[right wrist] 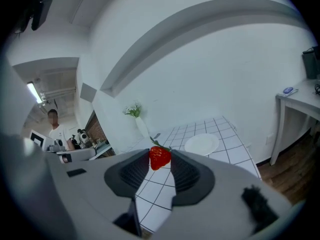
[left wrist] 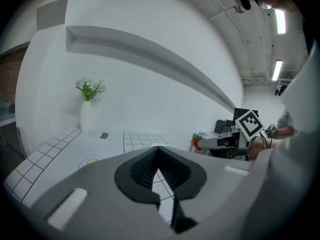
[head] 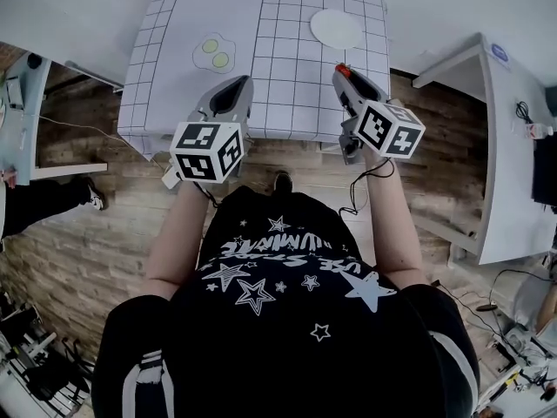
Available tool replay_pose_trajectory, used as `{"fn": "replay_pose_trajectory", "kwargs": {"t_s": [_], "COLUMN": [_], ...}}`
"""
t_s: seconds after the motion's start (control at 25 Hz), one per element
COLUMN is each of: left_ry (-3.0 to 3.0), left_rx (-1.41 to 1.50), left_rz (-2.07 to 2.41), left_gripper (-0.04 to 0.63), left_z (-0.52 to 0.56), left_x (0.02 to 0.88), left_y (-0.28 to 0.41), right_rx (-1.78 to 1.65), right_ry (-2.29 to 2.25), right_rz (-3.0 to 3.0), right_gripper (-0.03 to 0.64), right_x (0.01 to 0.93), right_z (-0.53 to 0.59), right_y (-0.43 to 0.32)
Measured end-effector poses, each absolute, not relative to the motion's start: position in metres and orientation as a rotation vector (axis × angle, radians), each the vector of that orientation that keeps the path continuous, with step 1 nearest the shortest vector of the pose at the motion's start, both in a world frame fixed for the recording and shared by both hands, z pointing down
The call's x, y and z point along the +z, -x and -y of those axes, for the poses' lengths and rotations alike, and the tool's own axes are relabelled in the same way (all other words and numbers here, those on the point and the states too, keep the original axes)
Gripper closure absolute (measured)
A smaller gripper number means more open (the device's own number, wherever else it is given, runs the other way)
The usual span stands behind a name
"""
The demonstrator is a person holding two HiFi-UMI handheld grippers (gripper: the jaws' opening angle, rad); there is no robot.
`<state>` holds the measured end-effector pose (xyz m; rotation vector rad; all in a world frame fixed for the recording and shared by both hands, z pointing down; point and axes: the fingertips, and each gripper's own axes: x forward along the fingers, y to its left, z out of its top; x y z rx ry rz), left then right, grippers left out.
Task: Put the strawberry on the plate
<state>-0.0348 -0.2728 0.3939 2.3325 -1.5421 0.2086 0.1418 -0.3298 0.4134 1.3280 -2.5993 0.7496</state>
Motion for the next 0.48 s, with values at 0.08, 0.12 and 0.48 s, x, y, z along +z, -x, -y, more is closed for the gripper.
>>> {"fn": "replay_pose_trajectory", "kwargs": {"t_s": [0.08,0.12,0.48], "left_ry": [-2.321,-2.315,-2.295], "left_rx": [0.209,0.206,0.193], "left_rz": [1.561,1.571,1.585], "left_gripper": [0.586,0.586,0.586], "left_z": [0.278,0.280,0.310], "left_x": [0.395,0.394,0.401], "left_y": [0.036,0.038,0.056], "right_rx": [0.755,0.756,0.757], "right_ry": [-1.322,-1.322,-1.365], "right_rz": [2.595,2.592,2.549], "right_gripper": [0.474,0.474,0.474], "right_x": [0.417,0.418,0.430], "right_z": [0.339,0.344,0.383], "right_y": [-0.144,-0.145,-0.145]}}
